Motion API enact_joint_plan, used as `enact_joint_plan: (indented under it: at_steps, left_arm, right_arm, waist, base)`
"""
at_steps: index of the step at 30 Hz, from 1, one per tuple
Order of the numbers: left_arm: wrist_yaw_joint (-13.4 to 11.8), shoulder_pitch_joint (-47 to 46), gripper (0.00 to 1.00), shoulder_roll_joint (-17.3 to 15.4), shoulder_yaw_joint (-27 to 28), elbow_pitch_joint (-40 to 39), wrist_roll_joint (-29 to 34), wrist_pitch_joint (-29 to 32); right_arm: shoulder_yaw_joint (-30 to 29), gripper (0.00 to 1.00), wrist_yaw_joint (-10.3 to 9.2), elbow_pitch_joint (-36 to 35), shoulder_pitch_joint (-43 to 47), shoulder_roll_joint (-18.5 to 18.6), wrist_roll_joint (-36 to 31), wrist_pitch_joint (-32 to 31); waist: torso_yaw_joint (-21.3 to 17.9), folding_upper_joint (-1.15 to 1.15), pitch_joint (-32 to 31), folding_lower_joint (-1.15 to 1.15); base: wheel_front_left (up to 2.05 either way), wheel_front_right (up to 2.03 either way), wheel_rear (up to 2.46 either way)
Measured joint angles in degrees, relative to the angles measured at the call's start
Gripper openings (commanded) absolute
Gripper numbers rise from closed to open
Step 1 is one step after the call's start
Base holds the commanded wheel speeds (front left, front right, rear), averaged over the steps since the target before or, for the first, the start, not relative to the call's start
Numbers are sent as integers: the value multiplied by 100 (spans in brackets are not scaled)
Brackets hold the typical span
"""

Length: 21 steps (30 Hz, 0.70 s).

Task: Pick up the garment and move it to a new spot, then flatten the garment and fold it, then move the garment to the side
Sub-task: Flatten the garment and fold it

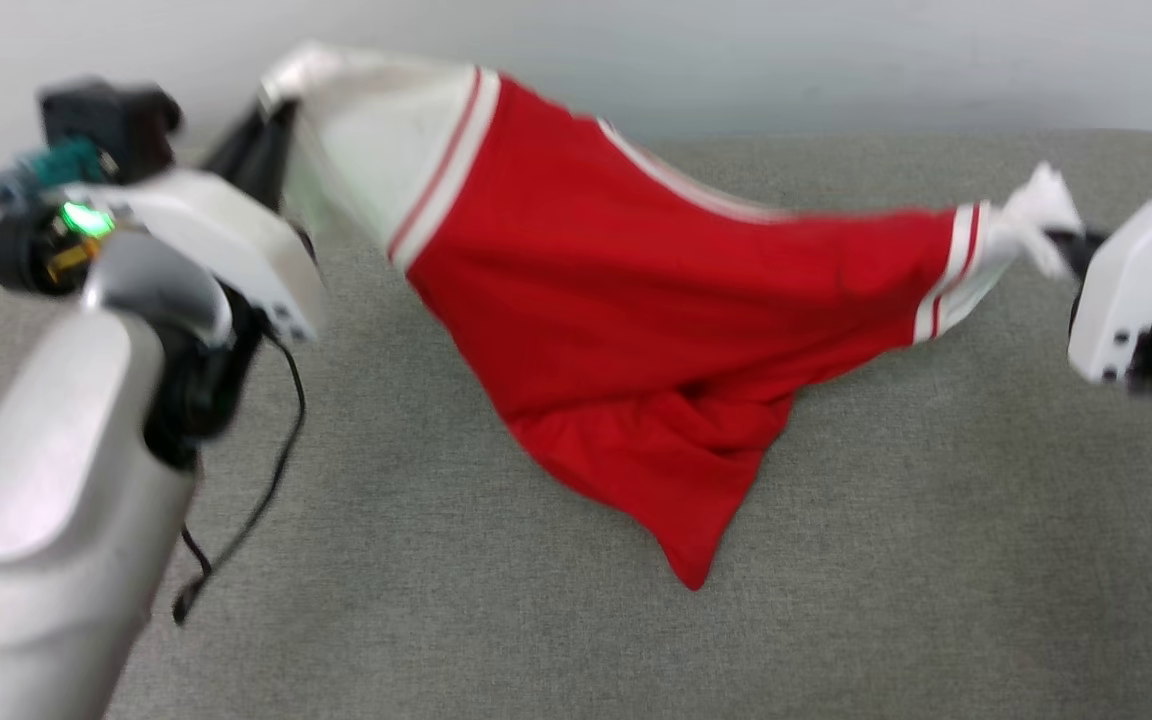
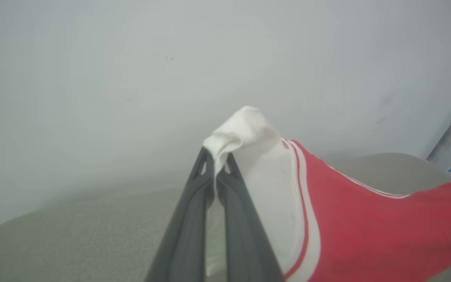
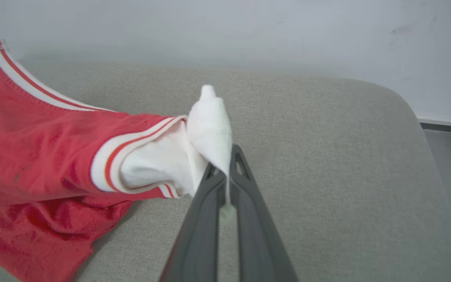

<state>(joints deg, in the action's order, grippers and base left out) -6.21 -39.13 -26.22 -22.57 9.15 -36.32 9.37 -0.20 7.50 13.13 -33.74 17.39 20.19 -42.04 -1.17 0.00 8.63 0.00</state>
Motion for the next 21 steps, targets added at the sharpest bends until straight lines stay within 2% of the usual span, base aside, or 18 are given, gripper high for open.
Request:
enact_joint_plan:
  at_steps: [4, 11, 21]
  left_arm:
    - [157, -805, 0, 168, 163, 681, -100, -203]
    - [314, -2306, 0, 301, 255, 1672, 116, -656]
    - [580, -4407, 0, 167, 337, 2681, 526, -1377]
  right_arm:
    - [75, 0, 0, 353, -769, -21, -88, 229]
    - [176, 0, 0, 916, -2263, -42, -240, 837]
    - [181, 0, 0, 1488, -4465, -176, -702, 2037]
  waist:
    - [-47, 0, 116, 0]
    - [-108, 0, 549, 1]
    - [-208, 0, 1443, 1]
  base:
    - [0, 0, 0]
    - [0, 0, 0]
    - [0, 0, 0]
